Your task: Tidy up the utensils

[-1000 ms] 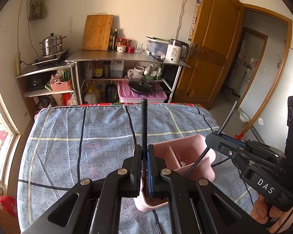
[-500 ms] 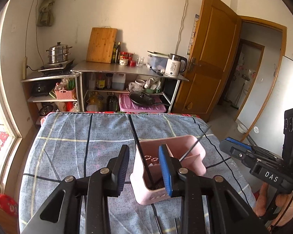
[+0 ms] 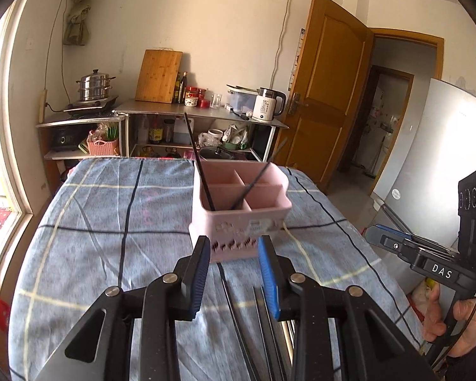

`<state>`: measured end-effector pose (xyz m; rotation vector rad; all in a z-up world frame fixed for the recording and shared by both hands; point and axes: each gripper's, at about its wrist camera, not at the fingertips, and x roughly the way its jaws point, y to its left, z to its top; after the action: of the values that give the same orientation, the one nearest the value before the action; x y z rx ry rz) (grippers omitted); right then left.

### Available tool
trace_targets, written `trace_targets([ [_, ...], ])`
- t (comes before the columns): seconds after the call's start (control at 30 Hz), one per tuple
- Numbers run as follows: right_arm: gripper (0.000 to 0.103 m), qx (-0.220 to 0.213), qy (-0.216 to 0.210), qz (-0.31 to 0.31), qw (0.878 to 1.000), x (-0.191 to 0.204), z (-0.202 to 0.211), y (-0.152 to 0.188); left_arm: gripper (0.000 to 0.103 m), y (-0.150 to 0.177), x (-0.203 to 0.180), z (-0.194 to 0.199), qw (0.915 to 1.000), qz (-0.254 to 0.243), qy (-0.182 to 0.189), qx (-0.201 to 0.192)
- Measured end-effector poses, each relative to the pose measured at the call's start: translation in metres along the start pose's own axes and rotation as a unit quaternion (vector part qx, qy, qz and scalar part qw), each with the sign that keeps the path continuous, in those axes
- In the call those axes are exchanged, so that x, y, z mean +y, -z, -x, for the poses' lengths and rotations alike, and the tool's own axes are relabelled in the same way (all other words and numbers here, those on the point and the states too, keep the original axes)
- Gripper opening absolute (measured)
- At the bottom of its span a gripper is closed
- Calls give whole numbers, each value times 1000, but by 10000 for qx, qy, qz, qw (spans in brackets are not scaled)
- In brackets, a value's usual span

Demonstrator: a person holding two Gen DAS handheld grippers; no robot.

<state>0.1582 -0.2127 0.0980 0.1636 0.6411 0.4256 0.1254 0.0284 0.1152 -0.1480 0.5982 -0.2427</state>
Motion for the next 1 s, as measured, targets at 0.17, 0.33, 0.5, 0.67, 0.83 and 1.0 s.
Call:
trace_targets([
  [0.17,25,146,55,3,9999,0,12,28,31,33,-8,9,9999,40,-6,152],
  [0.33,25,280,72,35,9996,2,17,54,31,58,-11,11,9993,71,25,360],
  [0.5,25,399,94,-25,9992,-1,14,68,31,72,-11,10,9989,76,38,454],
  [0.67,25,490,149,-76,9987,-7,8,76,31,77,-8,3,9986,104,4,515],
  [0.83,25,588,228,-104,9980,-10,-3,81,31,80,-4,-13,9979,142,-40,624],
  [1.0,25,748,334,-146,9965,-13,-22,88,31,85,0,-39,9964,163,-85,827],
])
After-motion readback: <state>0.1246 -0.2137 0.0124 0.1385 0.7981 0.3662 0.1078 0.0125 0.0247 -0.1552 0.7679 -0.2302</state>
